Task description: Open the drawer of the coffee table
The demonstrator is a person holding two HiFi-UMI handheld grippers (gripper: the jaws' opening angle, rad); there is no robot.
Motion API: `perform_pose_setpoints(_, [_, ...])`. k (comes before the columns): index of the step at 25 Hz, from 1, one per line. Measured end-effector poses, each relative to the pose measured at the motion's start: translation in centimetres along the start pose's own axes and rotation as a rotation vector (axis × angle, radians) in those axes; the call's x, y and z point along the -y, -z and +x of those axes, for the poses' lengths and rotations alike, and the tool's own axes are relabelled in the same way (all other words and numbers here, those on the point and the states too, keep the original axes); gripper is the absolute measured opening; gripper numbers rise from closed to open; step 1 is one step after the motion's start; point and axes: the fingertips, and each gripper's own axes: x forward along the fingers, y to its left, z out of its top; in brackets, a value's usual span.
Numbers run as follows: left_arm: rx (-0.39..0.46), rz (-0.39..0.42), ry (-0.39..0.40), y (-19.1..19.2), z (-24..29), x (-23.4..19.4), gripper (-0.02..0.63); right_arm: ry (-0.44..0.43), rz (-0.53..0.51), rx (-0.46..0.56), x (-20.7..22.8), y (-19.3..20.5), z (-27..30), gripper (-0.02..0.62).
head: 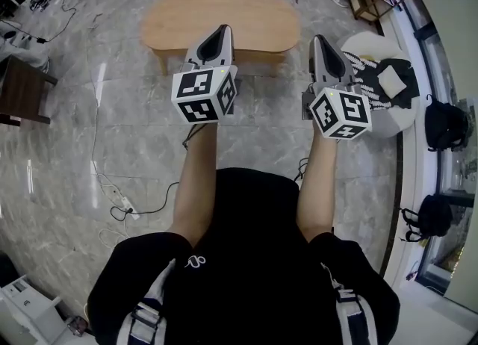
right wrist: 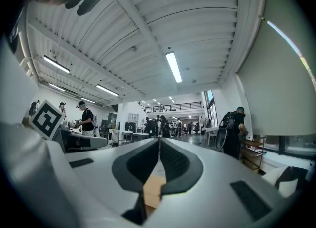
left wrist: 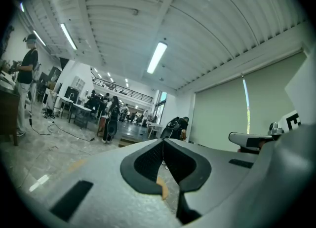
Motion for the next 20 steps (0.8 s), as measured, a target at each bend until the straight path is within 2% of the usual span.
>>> perform_pose_setpoints(12, [-0.007,0.001,-0.017,0.4,0.0,-2.5,0.011,-0.024,0.022,0.014,-1.0,0.1,1.3,0.014])
perform_pose_setpoints(20, [0.009,0.020,-0.033,0.4,0.9,-3.3,0.011,-0.032,0.031,0.041,0.0,0.3,2.4,0.014])
